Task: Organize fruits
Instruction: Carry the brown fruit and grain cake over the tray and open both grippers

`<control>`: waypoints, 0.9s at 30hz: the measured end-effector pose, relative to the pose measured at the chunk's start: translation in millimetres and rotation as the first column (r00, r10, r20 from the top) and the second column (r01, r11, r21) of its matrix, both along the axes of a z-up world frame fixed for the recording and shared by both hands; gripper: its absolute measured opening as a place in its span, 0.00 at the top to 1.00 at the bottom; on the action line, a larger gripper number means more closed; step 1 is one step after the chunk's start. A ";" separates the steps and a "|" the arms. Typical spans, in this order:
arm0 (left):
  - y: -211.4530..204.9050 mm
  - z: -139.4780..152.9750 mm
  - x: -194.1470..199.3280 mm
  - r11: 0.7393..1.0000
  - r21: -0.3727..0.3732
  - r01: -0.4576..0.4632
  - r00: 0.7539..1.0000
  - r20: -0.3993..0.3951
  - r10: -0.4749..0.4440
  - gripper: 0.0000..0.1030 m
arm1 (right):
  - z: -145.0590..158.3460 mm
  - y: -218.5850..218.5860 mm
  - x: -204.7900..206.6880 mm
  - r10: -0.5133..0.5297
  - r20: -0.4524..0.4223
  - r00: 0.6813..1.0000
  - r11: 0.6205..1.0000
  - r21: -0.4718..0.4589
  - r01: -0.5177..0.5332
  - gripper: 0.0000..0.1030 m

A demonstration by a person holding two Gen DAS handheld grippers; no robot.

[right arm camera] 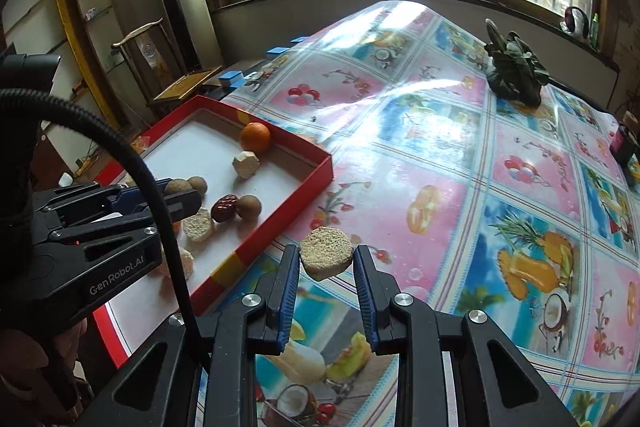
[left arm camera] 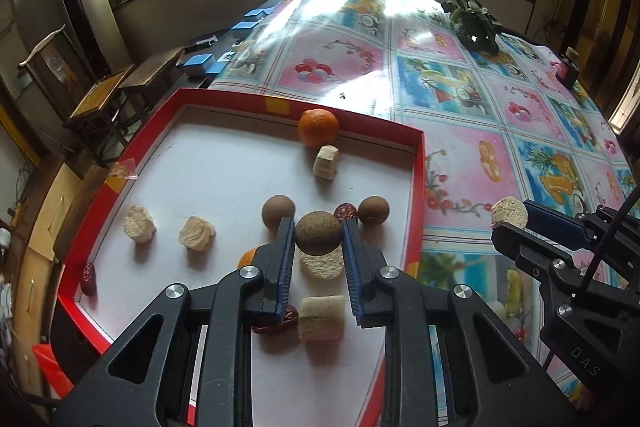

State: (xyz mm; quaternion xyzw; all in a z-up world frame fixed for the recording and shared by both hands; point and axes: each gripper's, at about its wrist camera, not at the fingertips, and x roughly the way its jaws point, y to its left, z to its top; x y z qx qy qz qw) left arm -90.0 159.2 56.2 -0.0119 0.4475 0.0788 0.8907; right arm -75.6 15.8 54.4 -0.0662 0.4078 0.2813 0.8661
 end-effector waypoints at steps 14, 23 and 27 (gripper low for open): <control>54.0 -8.6 -18.7 0.994 -0.015 -0.110 0.994 -0.012 0.110 0.78 | -3.2 59.6 -1.7 0.131 -0.011 0.991 0.991 -0.006 -0.131 0.74; 76.2 -14.9 -27.4 0.987 -0.039 -0.155 0.988 -0.023 0.154 0.78 | -10.5 97.8 6.8 0.201 -0.024 0.979 0.979 -0.027 -0.202 0.74; 82.2 -16.2 -28.3 0.984 -0.034 -0.172 0.985 -0.020 0.172 0.78 | -13.5 112.4 10.3 0.235 -0.033 0.971 0.971 -0.024 -0.236 0.74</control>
